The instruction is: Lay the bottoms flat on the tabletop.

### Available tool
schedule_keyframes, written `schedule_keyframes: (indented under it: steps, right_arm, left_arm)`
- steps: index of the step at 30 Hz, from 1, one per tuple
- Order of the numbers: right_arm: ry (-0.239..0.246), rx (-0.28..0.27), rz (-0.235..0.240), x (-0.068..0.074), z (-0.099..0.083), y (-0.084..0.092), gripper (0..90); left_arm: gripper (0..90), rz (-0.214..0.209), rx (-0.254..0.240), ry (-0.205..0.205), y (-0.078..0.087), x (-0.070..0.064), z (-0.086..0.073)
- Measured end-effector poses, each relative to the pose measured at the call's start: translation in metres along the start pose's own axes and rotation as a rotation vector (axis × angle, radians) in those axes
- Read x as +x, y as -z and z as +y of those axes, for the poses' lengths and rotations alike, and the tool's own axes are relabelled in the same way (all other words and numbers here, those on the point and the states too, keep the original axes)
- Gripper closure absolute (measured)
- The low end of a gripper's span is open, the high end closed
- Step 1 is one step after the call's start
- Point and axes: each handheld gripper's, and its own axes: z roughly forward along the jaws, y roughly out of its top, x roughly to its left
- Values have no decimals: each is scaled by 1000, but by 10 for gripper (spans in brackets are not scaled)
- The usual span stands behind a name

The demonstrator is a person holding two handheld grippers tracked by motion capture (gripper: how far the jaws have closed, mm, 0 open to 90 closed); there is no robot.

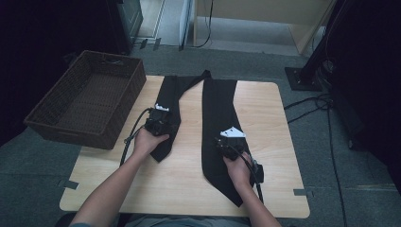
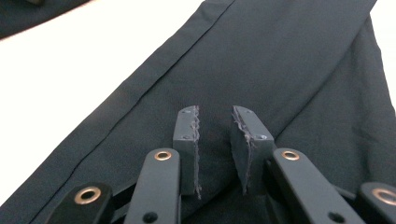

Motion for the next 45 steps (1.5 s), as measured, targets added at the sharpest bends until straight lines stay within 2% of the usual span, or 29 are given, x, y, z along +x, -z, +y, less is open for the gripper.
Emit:
schedule_keyframes:
  steps: [2,4,6,9,12,16,17,19,21,23,25,26,28,32,34,36,40,42,45]
  right_arm:
    - [4,-1,-1,0,0,0,724]
    - [8,-1,-4,0,0,0,724]
    - [10,-1,-5,1,0,0,725]
    - [11,0,-6,1,0,0,725]
    - [5,1,-3,0,0,0,723]
    - [0,-1,10,3,-1,2,763]
    - [1,-1,8,4,-2,3,770]
    - [5,1,19,9,-4,5,782]
    - [-1,1,43,14,-8,10,775]
    - [6,1,71,21,-12,15,768]
    - [39,1,75,27,-14,17,743]
    - [50,2,81,28,-13,17,697]
    - [41,4,98,27,-11,15,642]
    - [49,-22,95,24,-5,9,561]
    - [45,-22,91,21,-1,4,520]
    - [9,-9,111,18,5,-3,497]
    - [-16,-17,103,13,17,-17,477]
    - [-32,14,98,12,22,-25,464]
    - [-34,11,83,12,25,-30,452]
  left_arm:
    - [614,-2,-13,-48,0,-1,-2]
    - [754,-5,-17,-79,-1,-1,-3]
    - [842,-42,-4,-66,0,-1,-3]
    - [865,-125,-2,-50,4,-5,-2]
    - [867,-208,-55,-40,17,-15,0]
    - [867,-285,-105,-75,40,-33,2]
    - [867,-313,-120,-65,45,-36,2]
    - [866,-365,-177,-60,59,-41,1]
    - [866,-396,-218,-66,72,-44,-4]
    - [866,-427,-230,-23,78,-41,-12]
    - [866,-407,-220,-23,78,-38,-22]
    - [866,-400,-202,-15,77,-36,-27]
    - [866,-399,-184,21,73,-29,-38]
    - [865,-389,-150,71,68,-19,-50]
    - [864,-385,-146,72,67,-18,-52]
    - [864,-371,-128,51,64,-20,-53]
    - [863,-359,-92,47,57,-22,-57]
    - [860,-355,-85,55,54,-22,-59]
    - [857,-332,-76,44,51,-21,-61]
